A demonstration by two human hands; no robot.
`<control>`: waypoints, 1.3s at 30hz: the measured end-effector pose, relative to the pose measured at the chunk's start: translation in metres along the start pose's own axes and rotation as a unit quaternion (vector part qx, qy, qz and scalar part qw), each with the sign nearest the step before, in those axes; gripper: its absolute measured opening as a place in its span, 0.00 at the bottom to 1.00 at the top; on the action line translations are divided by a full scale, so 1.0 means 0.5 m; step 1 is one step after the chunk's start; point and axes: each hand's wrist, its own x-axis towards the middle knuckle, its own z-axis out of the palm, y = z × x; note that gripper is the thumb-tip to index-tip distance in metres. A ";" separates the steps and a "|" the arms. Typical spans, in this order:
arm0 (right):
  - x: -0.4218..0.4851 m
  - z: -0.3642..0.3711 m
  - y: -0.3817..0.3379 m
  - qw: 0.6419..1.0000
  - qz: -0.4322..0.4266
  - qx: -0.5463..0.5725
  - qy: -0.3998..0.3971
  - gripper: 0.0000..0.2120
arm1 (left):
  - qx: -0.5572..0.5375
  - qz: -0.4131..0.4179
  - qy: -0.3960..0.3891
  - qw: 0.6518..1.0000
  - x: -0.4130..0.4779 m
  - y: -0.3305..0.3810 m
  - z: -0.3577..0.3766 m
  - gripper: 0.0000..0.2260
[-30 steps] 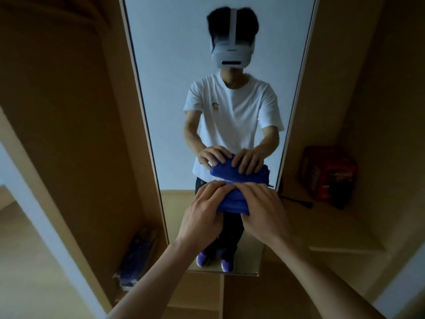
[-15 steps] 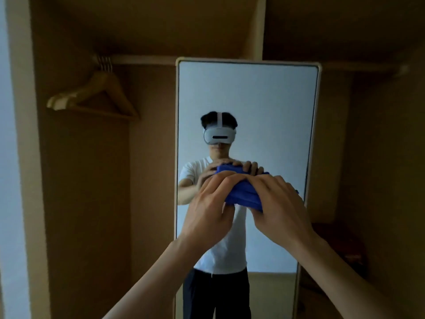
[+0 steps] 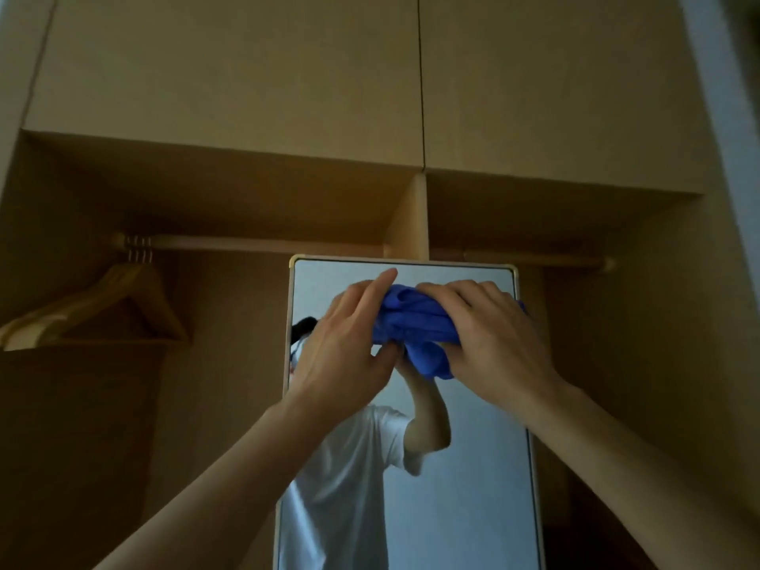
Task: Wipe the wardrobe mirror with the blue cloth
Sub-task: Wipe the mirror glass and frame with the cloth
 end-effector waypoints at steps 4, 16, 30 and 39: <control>0.051 -0.019 0.052 1.000 0.009 -0.008 -0.005 0.23 | 0.080 0.016 -0.021 0.996 0.081 -0.026 -0.018 0.32; 0.115 -0.015 0.156 0.996 0.044 -0.076 -0.013 0.24 | 0.235 -0.017 -0.130 0.963 0.217 -0.060 0.040 0.26; 0.134 -0.014 0.206 0.996 0.086 0.006 -0.001 0.19 | 0.211 -0.115 -0.149 0.959 0.262 -0.017 0.075 0.27; 0.133 -0.088 0.195 0.999 0.038 0.009 0.014 0.18 | 0.207 -0.134 -0.135 0.960 0.248 0.056 0.021 0.34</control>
